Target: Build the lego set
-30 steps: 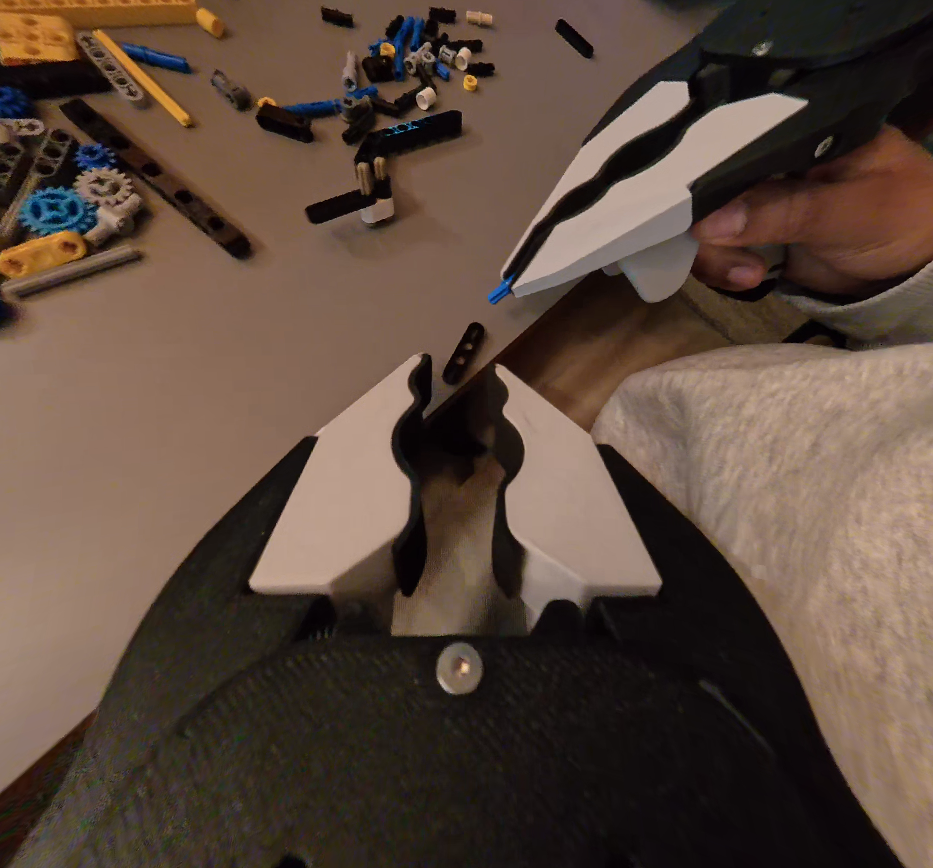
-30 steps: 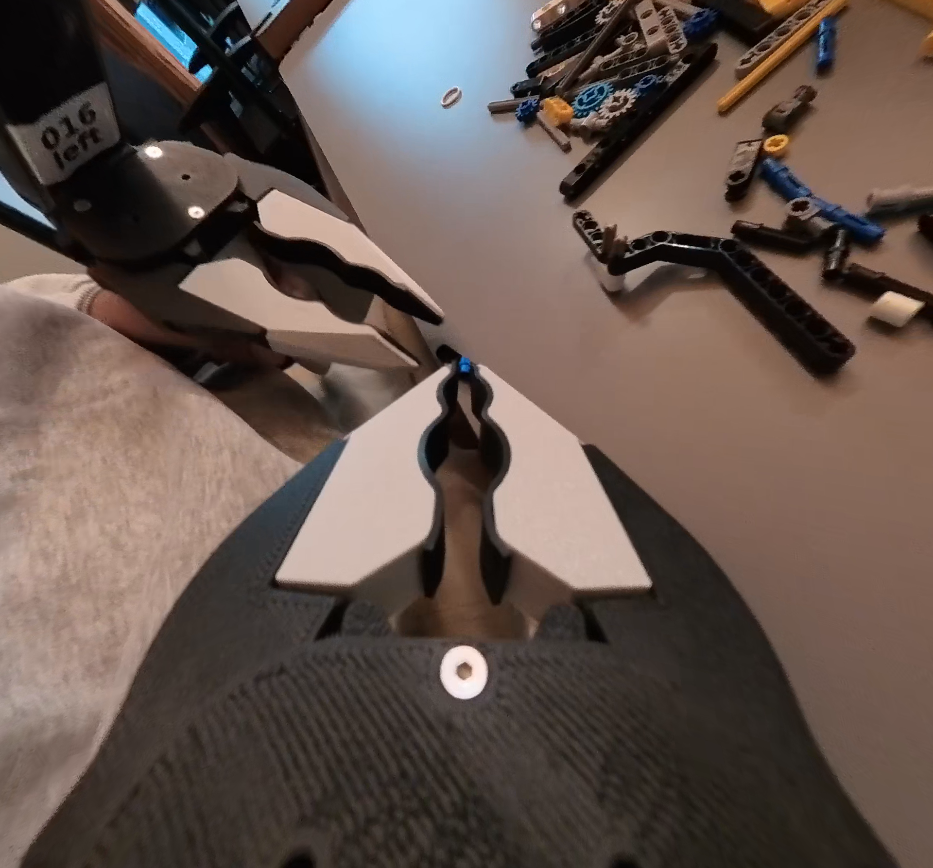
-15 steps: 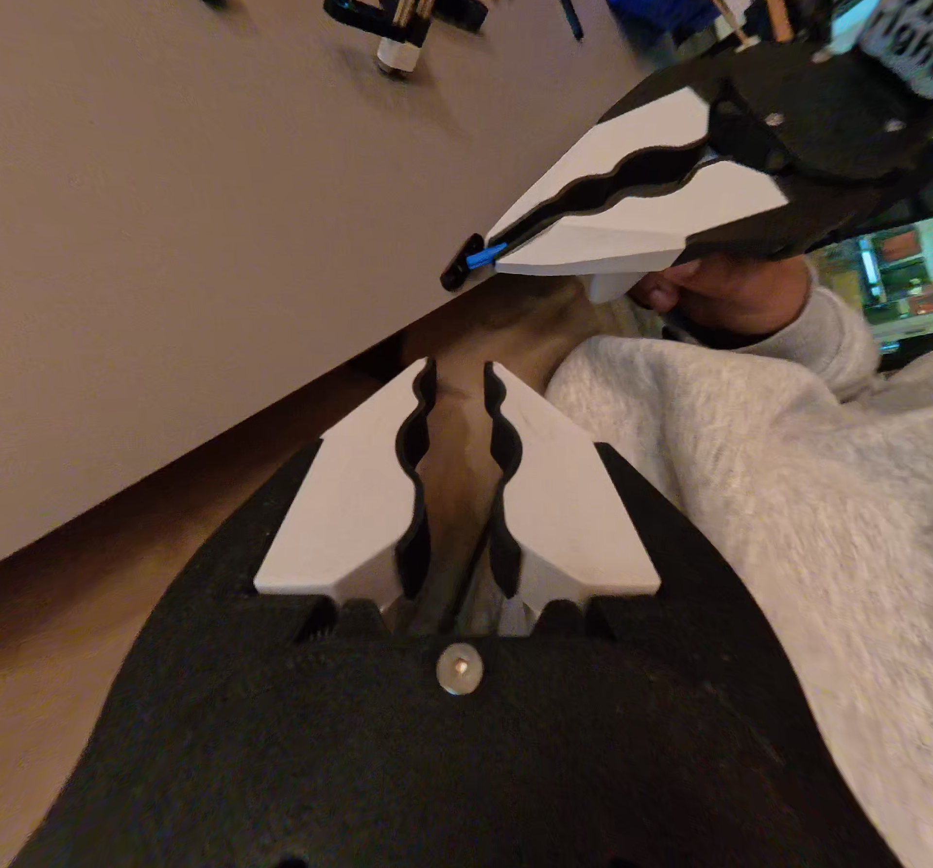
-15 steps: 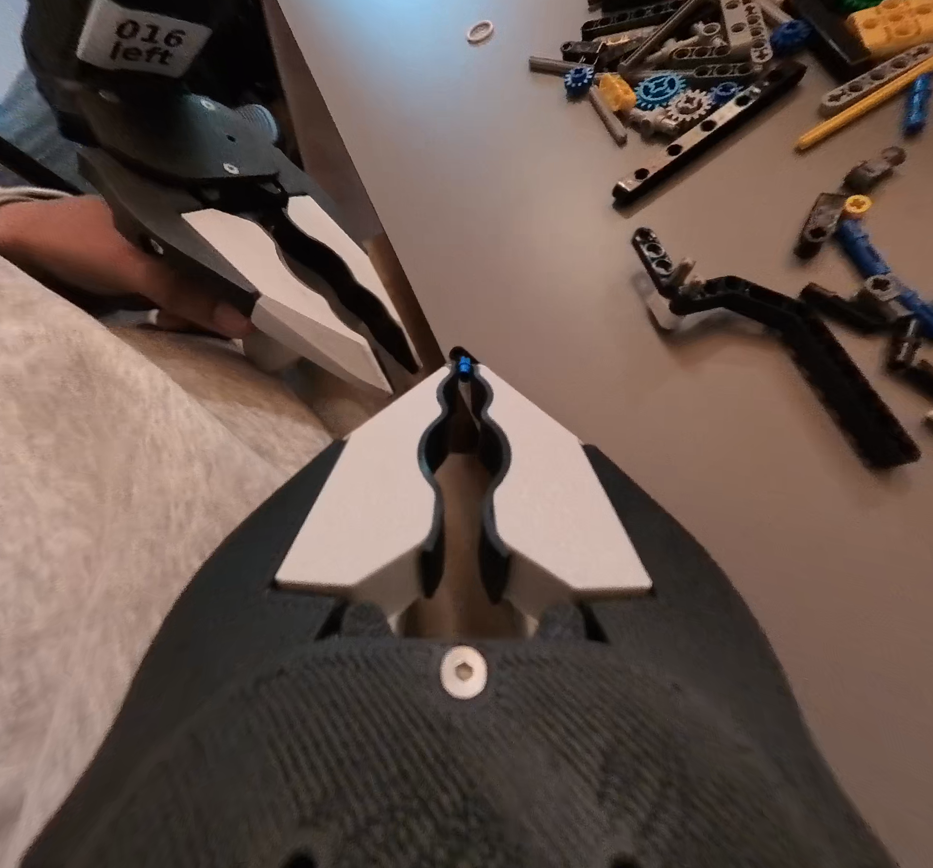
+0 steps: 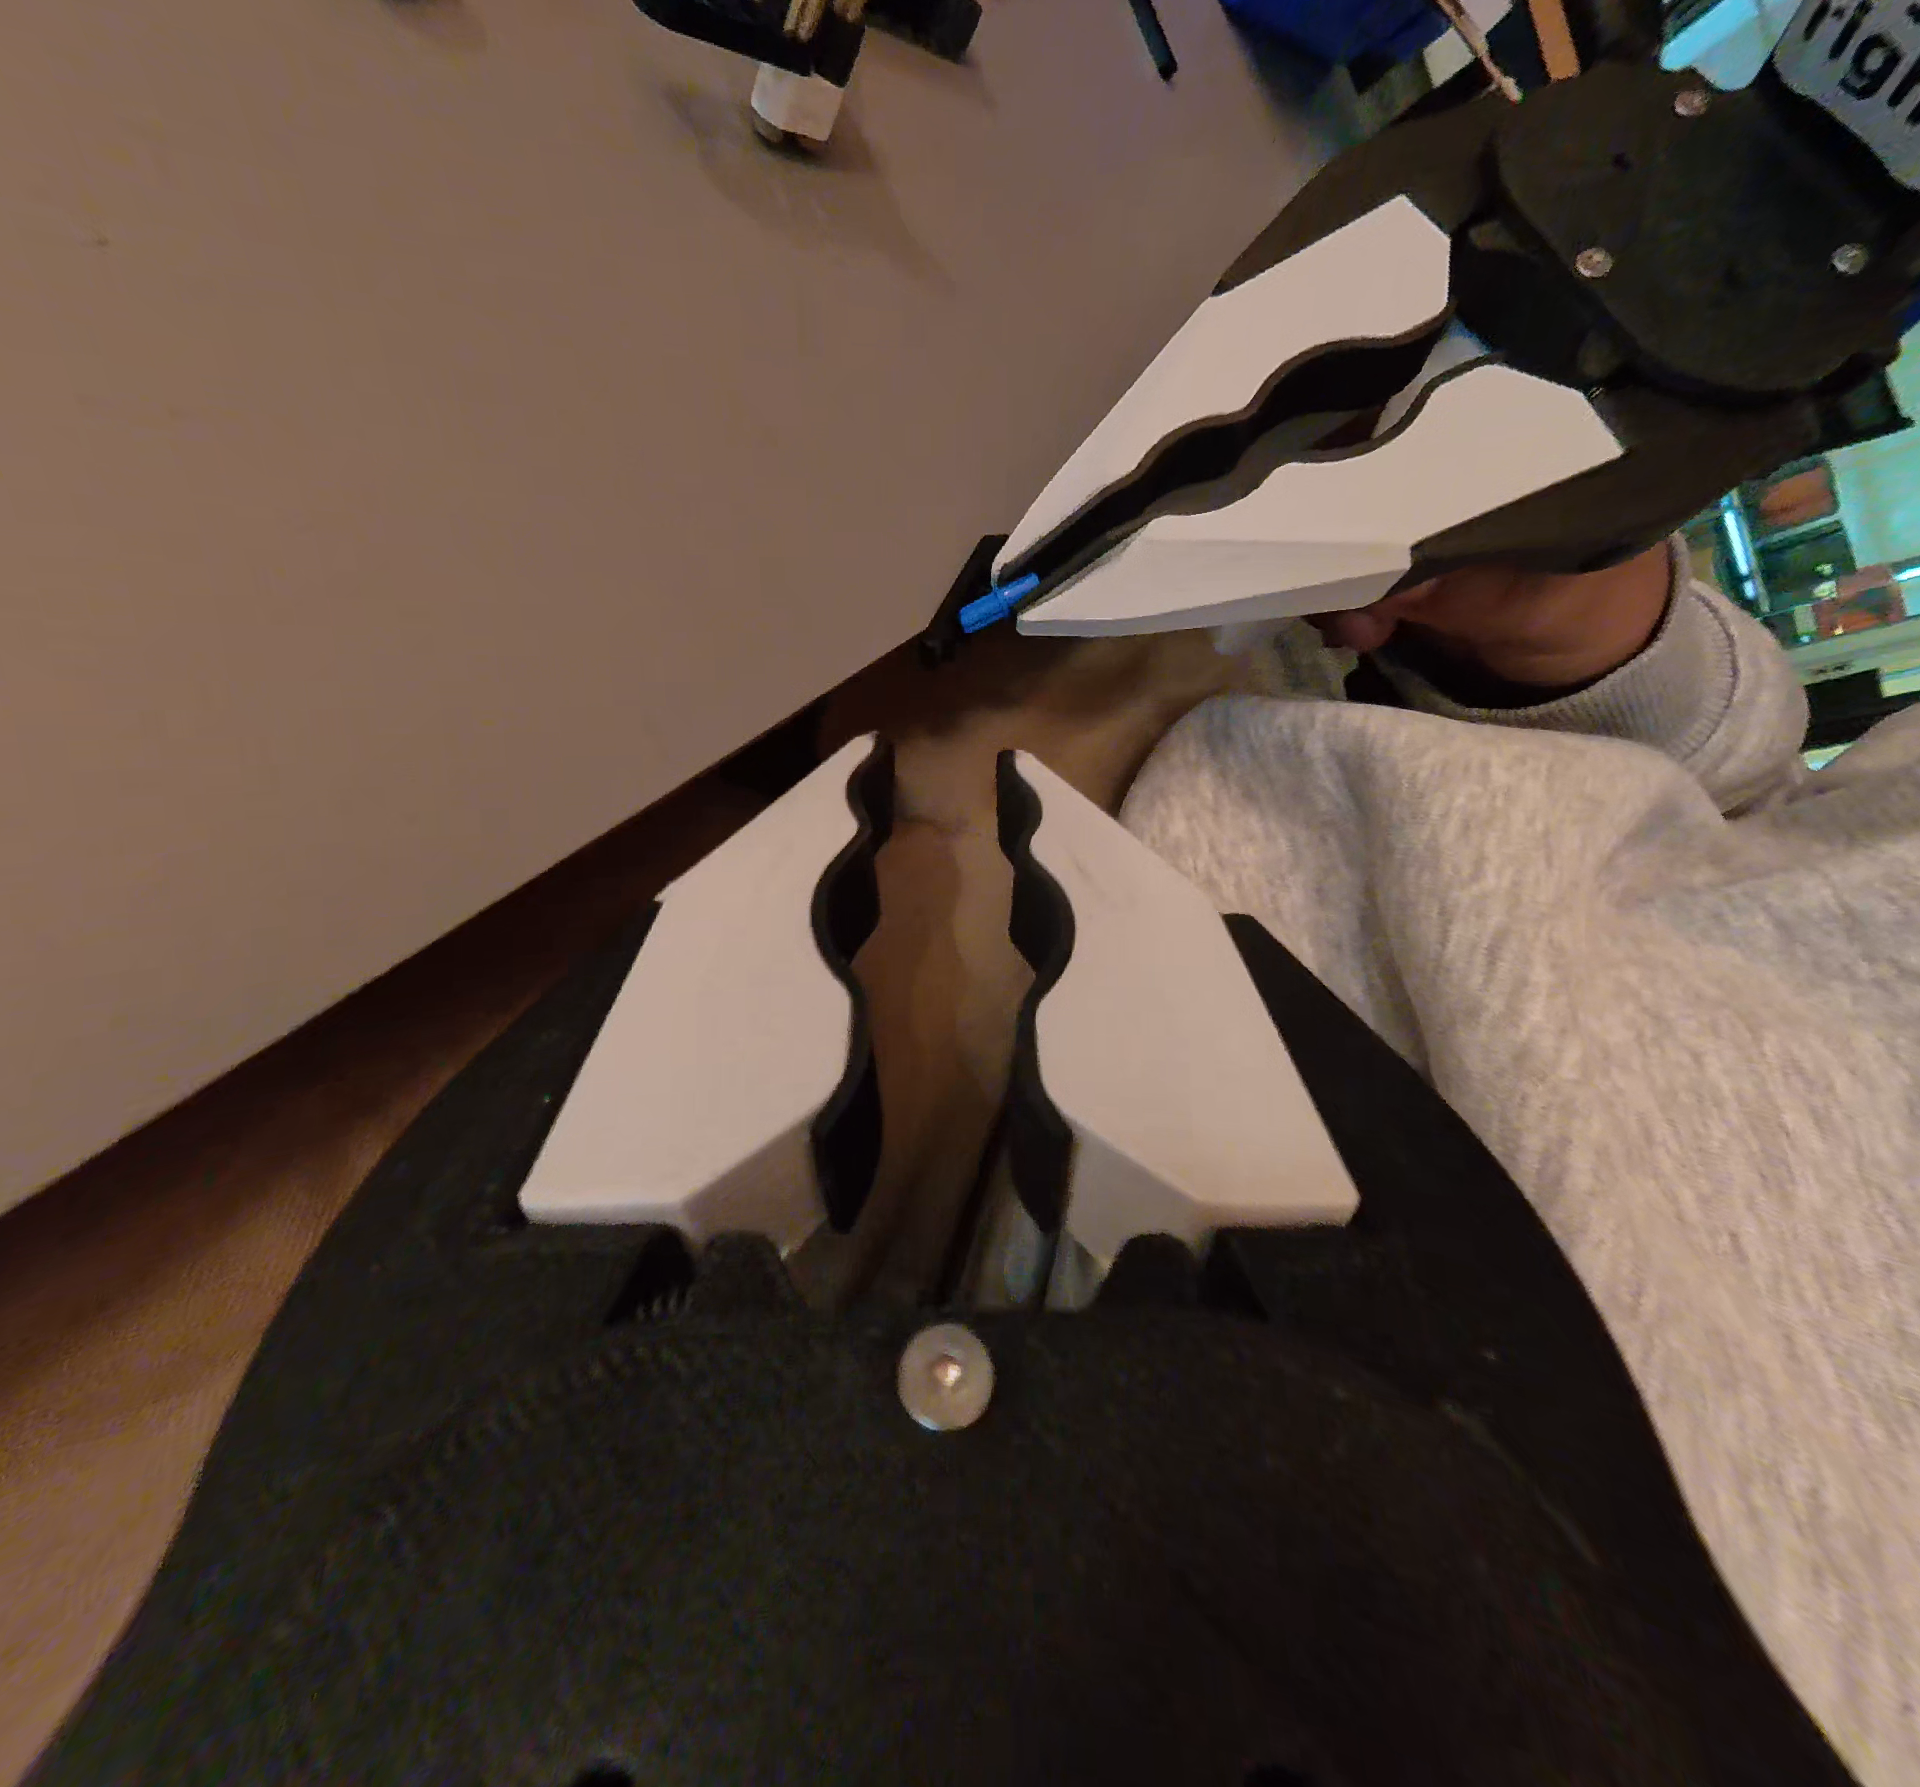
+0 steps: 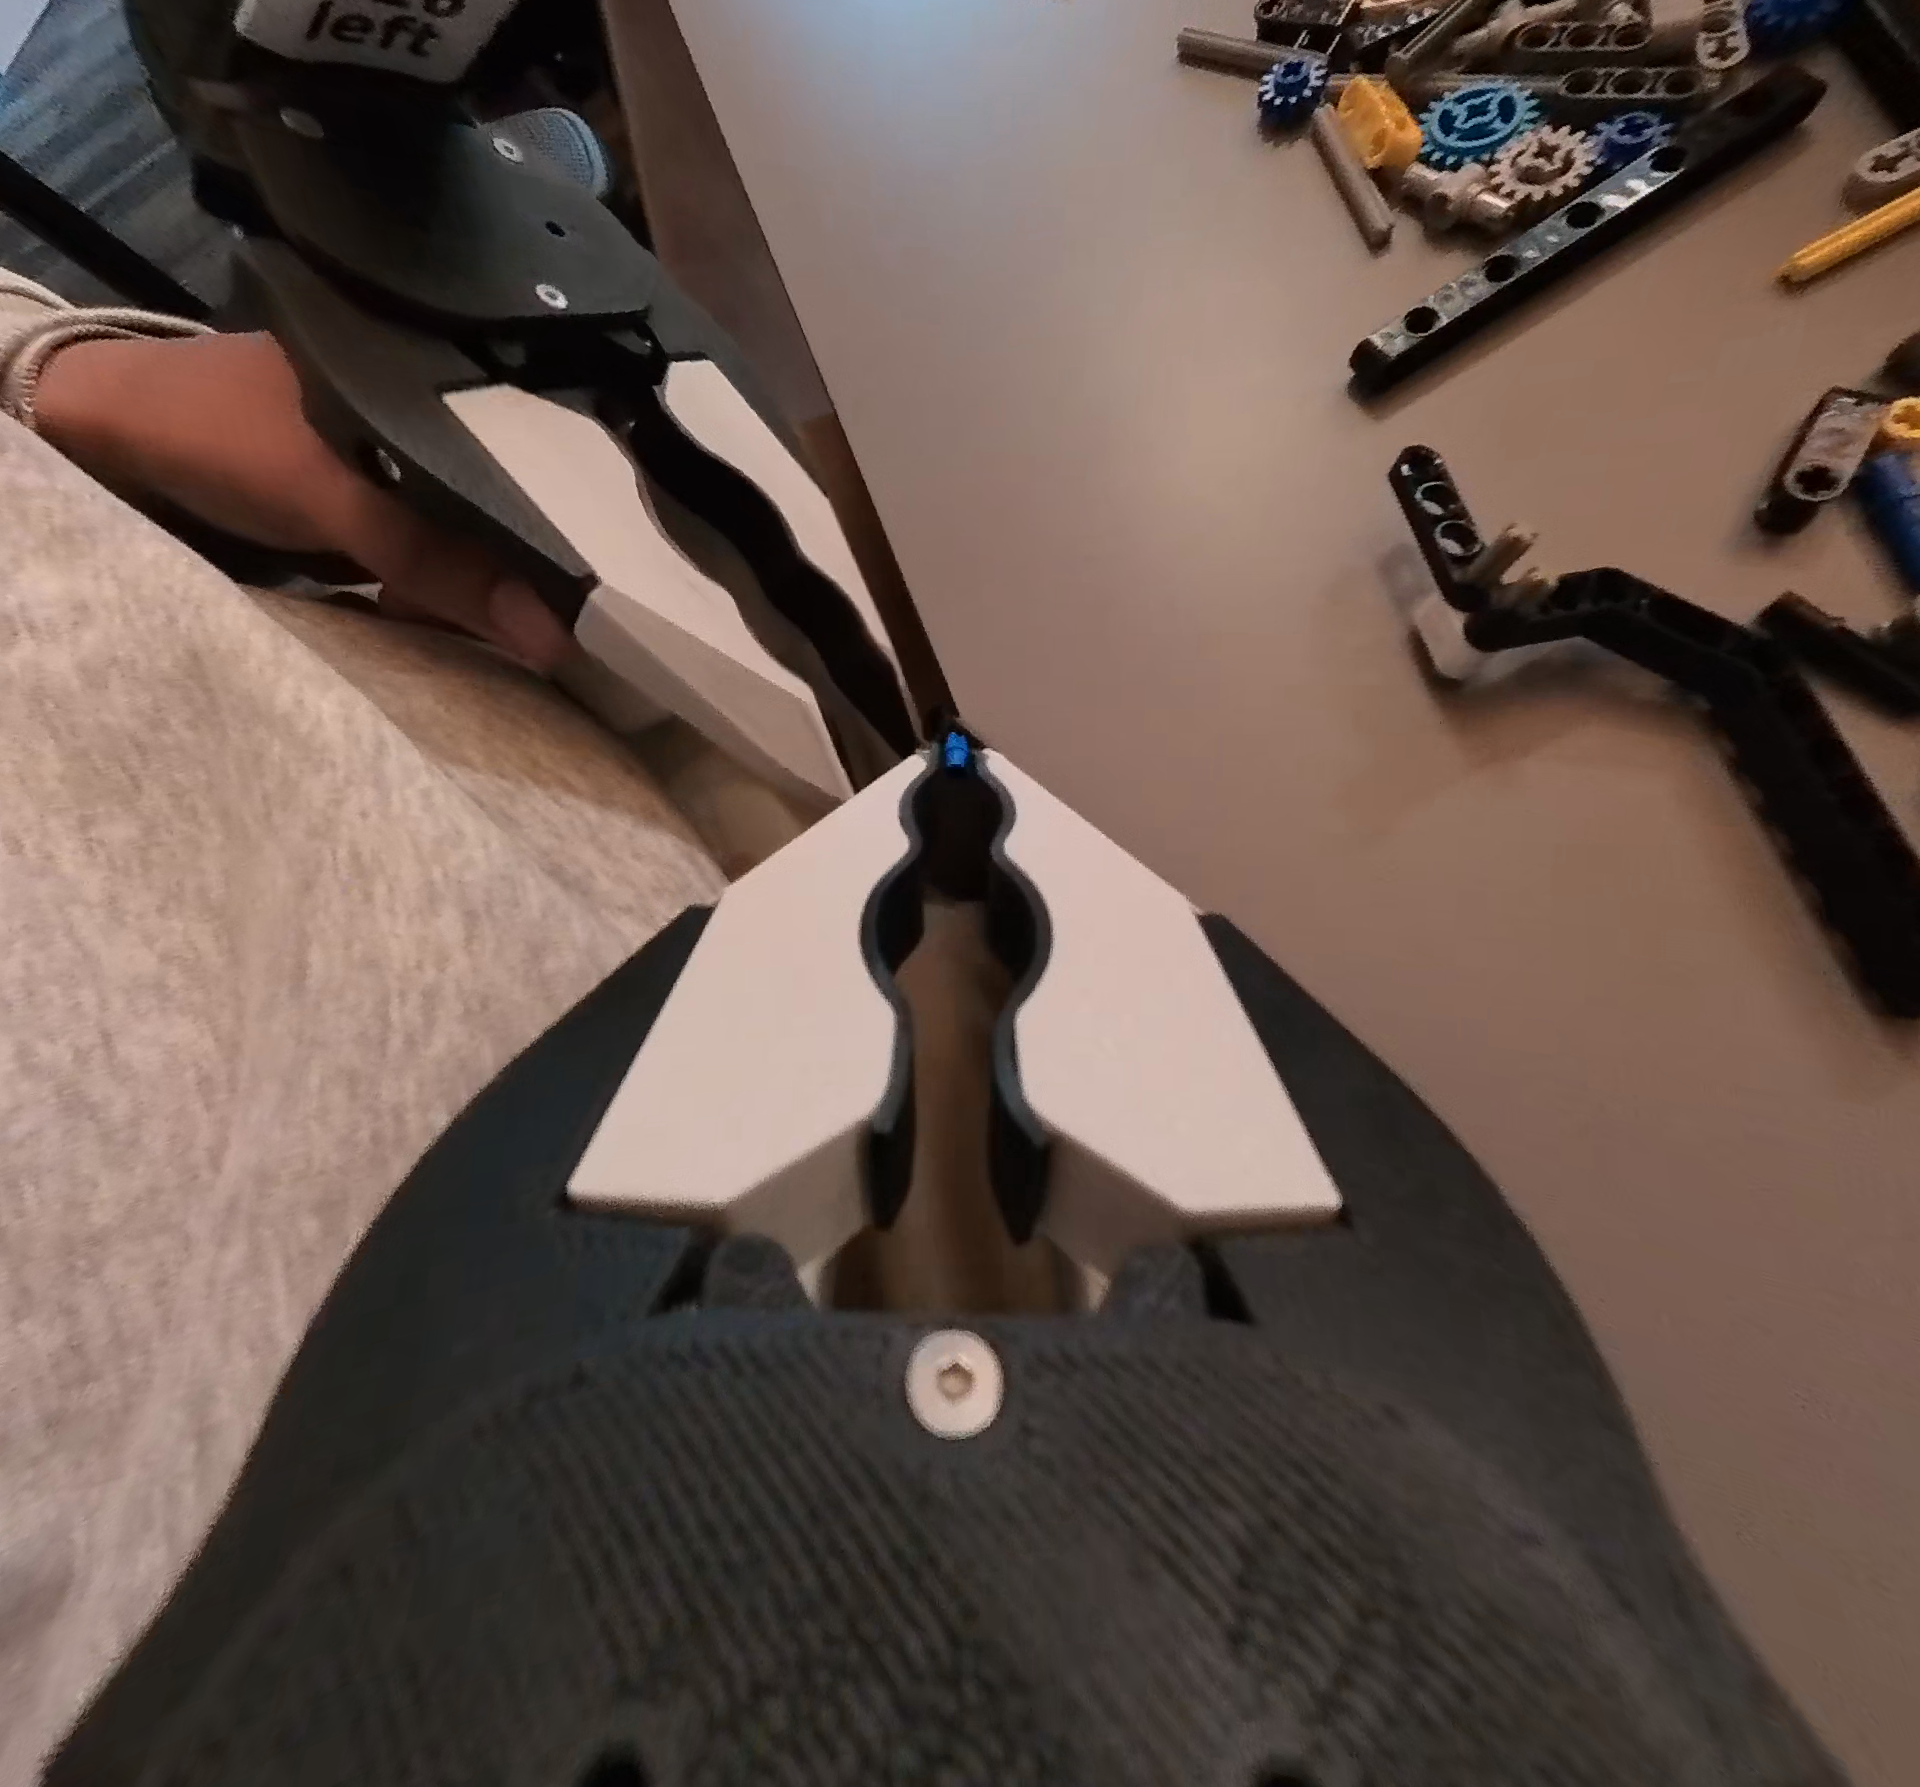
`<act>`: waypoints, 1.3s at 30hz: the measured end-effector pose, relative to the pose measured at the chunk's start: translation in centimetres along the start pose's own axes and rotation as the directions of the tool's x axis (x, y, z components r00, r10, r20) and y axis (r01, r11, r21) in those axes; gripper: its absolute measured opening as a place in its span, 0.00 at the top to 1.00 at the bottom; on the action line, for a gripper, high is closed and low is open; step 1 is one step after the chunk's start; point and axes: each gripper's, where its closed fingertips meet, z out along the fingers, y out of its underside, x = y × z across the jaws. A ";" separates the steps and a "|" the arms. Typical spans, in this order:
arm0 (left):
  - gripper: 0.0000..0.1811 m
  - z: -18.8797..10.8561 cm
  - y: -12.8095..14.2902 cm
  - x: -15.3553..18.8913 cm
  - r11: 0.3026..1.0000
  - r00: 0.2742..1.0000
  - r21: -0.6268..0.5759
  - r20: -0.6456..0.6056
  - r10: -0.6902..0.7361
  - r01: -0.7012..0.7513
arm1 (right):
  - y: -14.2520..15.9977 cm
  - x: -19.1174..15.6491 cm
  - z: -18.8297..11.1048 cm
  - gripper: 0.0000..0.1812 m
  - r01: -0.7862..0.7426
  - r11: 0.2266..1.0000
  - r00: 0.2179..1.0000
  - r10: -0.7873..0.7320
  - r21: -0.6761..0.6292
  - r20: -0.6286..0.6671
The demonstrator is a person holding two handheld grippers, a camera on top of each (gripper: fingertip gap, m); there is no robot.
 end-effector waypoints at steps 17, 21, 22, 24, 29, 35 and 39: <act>0.93 0.8 -1.3 0.8 0.993 0.987 0.070 -0.136 -0.084 0.094 | 0.7 0.1 -0.7 0.99 0.041 0.999 0.997 -0.040 -0.023 0.062; 0.95 1.1 -1.3 0.9 0.994 0.988 0.064 -0.137 -0.078 0.087 | 0.8 0.0 -0.7 0.99 0.054 0.998 0.996 -0.052 -0.021 0.073; 0.95 1.1 -1.3 0.9 0.994 0.987 0.064 -0.138 -0.078 0.087 | 0.8 0.0 -0.7 0.99 0.061 0.998 0.996 -0.059 -0.021 0.073; 0.97 1.1 -1.2 0.8 0.994 0.987 0.063 -0.138 -0.081 0.091 | 0.9 0.0 -0.8 0.99 0.068 0.998 0.995 -0.066 -0.020 0.077; 0.98 1.0 -1.4 1.0 0.994 0.986 0.072 -0.147 -0.075 0.086 | 0.8 -0.1 -1.0 0.99 0.068 0.998 0.994 -0.068 -0.007 0.090; 0.98 0.5 -1.8 1.2 0.992 0.991 0.110 -0.126 -0.044 0.058 | 0.2 -0.2 -1.3 0.99 0.063 0.998 0.994 -0.065 0.032 0.089; 0.99 -0.1 -3.0 1.5 0.984 0.993 0.173 -0.111 -0.030 0.049 | -1.1 0.0 -2.0 0.99 0.064 0.992 0.996 -0.071 0.110 0.061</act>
